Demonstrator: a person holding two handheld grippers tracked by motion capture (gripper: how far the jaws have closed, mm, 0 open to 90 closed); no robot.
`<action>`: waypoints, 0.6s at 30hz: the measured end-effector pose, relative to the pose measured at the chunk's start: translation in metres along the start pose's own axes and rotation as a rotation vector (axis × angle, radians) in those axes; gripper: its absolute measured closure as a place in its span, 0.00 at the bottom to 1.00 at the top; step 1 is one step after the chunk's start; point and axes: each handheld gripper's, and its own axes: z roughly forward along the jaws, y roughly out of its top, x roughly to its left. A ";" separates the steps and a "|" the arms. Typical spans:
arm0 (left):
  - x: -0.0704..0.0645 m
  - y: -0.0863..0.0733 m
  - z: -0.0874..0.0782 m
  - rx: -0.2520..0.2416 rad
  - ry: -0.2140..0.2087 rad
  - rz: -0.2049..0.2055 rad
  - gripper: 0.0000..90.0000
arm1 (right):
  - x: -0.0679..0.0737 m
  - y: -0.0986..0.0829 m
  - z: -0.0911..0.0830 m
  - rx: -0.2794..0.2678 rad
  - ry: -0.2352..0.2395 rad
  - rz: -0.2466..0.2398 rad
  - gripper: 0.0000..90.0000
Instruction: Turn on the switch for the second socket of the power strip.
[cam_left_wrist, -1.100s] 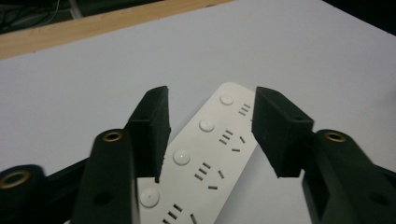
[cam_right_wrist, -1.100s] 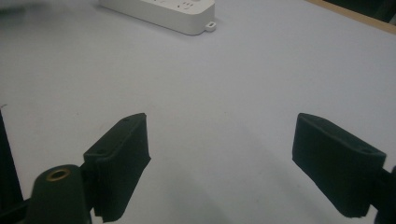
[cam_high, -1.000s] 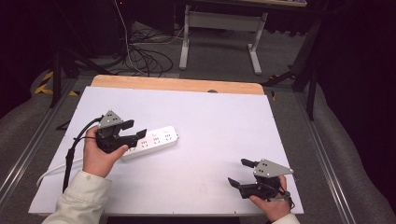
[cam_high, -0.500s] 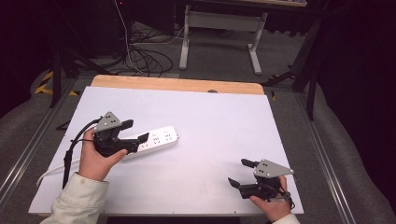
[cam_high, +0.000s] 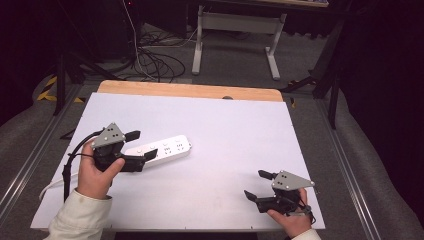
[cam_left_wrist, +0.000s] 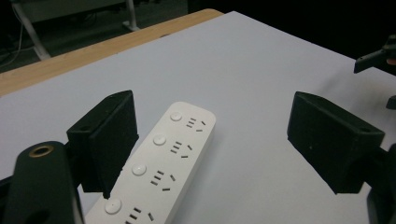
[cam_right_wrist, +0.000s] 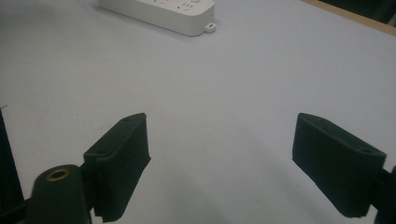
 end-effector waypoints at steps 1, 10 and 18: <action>-0.001 -0.001 -0.002 -0.015 -0.009 0.009 0.18 | 0.000 0.000 0.000 -0.001 -0.002 0.000 0.21; 0.000 -0.020 -0.018 -0.049 -0.032 -0.002 0.17 | 0.000 0.000 0.000 -0.003 -0.003 -0.001 0.21; -0.002 -0.041 -0.023 -0.026 -0.055 -0.005 0.14 | 0.000 0.000 -0.001 -0.005 -0.001 -0.001 0.21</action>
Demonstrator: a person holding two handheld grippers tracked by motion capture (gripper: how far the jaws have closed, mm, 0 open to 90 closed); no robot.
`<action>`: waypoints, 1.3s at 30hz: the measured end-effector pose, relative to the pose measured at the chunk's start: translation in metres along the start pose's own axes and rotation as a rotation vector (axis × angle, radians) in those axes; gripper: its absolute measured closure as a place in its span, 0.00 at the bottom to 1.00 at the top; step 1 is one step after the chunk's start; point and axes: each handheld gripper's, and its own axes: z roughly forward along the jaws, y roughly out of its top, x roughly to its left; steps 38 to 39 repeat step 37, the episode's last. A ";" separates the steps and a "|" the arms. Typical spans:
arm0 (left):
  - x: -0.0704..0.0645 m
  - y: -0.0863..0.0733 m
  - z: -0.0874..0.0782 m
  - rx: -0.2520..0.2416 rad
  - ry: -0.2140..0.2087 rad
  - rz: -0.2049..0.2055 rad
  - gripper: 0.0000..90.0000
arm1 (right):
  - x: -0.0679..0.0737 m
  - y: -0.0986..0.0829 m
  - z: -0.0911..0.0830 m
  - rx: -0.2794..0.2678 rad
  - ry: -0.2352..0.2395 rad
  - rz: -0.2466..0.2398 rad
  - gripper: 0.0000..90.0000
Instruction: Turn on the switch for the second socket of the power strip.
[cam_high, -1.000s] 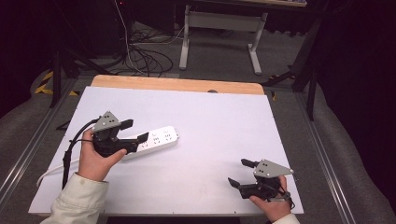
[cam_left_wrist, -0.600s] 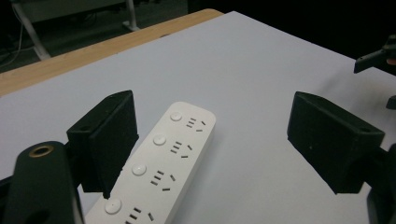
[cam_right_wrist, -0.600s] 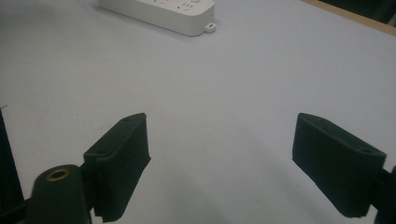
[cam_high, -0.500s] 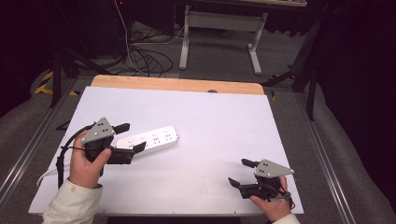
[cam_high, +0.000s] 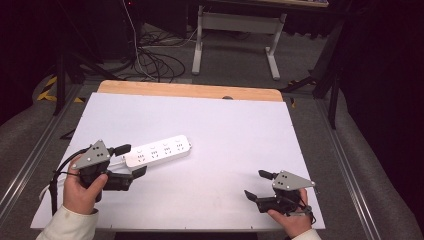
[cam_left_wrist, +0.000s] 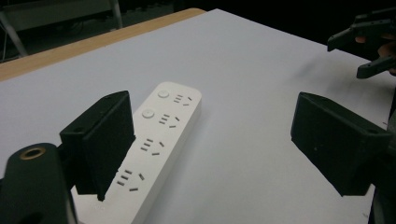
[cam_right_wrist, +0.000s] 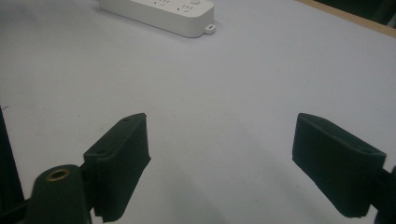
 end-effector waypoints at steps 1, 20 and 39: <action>0.000 -0.003 -0.001 -0.001 0.002 0.003 0.14 | 0.000 0.000 0.000 -0.001 0.000 -0.001 0.21; 0.003 -0.065 -0.003 -0.002 0.024 0.016 0.14 | 0.001 0.000 0.000 0.001 -0.003 -0.004 0.21; 0.010 -0.092 -0.004 0.067 0.038 -0.054 0.16 | 0.000 0.001 0.001 0.004 -0.002 -0.003 0.21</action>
